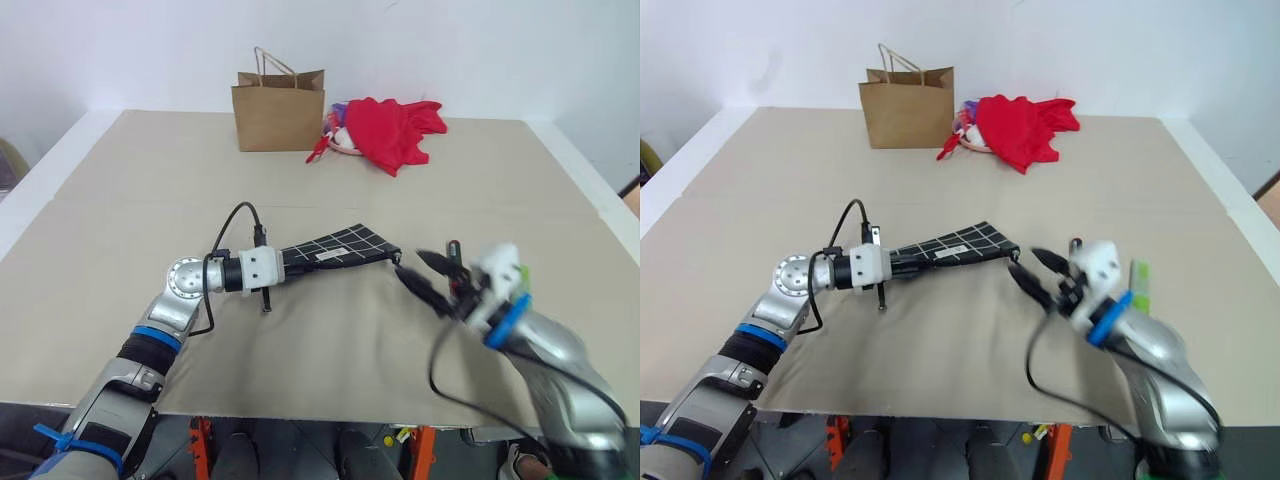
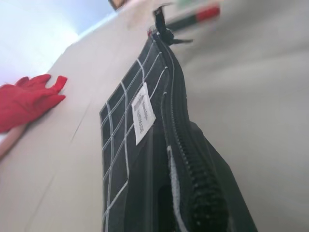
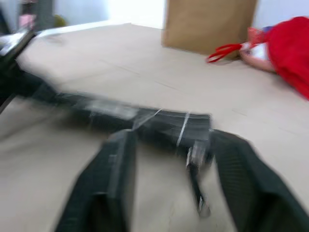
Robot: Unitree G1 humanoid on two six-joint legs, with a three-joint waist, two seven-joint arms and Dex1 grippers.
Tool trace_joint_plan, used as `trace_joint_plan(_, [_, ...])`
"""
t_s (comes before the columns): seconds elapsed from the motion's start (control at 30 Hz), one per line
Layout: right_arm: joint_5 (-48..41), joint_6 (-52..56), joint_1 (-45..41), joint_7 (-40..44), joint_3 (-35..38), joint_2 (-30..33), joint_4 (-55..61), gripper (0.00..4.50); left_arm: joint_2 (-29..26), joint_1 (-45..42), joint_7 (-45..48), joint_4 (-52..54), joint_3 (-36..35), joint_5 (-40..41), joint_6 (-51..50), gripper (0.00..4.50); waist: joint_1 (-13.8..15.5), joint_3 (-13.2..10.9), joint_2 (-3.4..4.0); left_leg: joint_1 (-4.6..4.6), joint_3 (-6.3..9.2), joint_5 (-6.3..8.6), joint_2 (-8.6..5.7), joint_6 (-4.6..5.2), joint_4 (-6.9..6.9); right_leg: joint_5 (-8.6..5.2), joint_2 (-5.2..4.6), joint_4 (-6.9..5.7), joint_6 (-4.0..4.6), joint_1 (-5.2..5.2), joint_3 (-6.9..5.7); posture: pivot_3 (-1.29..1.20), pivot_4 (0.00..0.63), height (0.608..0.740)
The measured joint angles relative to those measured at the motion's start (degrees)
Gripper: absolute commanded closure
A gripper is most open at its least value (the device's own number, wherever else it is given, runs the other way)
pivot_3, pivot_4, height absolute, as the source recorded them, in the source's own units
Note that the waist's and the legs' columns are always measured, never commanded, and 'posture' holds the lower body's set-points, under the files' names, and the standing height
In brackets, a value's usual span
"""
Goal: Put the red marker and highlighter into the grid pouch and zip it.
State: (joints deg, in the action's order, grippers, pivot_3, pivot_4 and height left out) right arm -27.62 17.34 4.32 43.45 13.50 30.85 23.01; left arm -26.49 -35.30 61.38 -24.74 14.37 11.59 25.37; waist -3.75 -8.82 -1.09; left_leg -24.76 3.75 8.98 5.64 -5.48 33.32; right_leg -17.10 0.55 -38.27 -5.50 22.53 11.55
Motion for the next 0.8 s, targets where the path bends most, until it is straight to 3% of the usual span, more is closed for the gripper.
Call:
trace_joint_plan(0.07, [0.14, -2.93, 5.09, 3.02, 0.47, 1.11, 0.47, 0.17, -0.87, 0.84, 2.65, 1.65, -0.99, 2.61, -2.77, 4.50, 0.03, -0.01, 0.03, 0.02, 0.01, 0.12, 0.00, 0.20, 0.03, -0.12, -0.01, -0.03, 0.12, -0.04, -0.09, 0.00, 0.150, 0.740])
trace_joint_plan(0.27, [2.31, -9.27, 7.66, 5.49, 0.46, 2.06, 0.13, 0.17, -1.66, 1.85, 7.90, 5.80, -1.93, 5.98, -7.57, 4.50, -0.50, -0.05, 0.08, 0.12, 0.25, 0.02, 0.00, 0.10, 0.15, -0.28, -0.01, -0.12, -0.16, -0.25, -0.37, 0.00, 0.150, 0.740])
trace_joint_plan(0.8, [4.58, -12.77, -5.61, 3.54, -5.61, 0.01, -3.42, 0.17, -1.53, 5.15, 10.69, 12.27, -2.14, 5.87, -9.67, 4.50, -0.51, -0.07, 0.07, 0.11, 0.30, -0.30, 0.00, -0.18, 0.11, -0.03, -0.02, -0.13, -0.17, -0.26, -0.39, 0.00, 0.150, 0.740])
